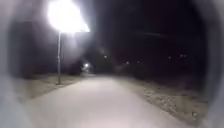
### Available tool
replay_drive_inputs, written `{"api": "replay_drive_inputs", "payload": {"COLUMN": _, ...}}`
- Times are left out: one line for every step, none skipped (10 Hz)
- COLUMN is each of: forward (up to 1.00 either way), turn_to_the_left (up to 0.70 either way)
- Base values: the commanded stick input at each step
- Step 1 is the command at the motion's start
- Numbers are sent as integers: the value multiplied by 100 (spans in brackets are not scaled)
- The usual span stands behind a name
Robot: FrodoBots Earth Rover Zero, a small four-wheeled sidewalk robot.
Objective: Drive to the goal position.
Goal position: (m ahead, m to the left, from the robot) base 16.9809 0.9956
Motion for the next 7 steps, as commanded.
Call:
{"api": "replay_drive_inputs", "payload": {"forward": 100, "turn_to_the_left": 17}}
{"api": "replay_drive_inputs", "payload": {"forward": 100, "turn_to_the_left": 39}}
{"api": "replay_drive_inputs", "payload": {"forward": 100, "turn_to_the_left": 35}}
{"api": "replay_drive_inputs", "payload": {"forward": 100, "turn_to_the_left": 25}}
{"api": "replay_drive_inputs", "payload": {"forward": 100, "turn_to_the_left": 2}}
{"api": "replay_drive_inputs", "payload": {"forward": 100, "turn_to_the_left": 0}}
{"api": "replay_drive_inputs", "payload": {"forward": 100, "turn_to_the_left": 0}}
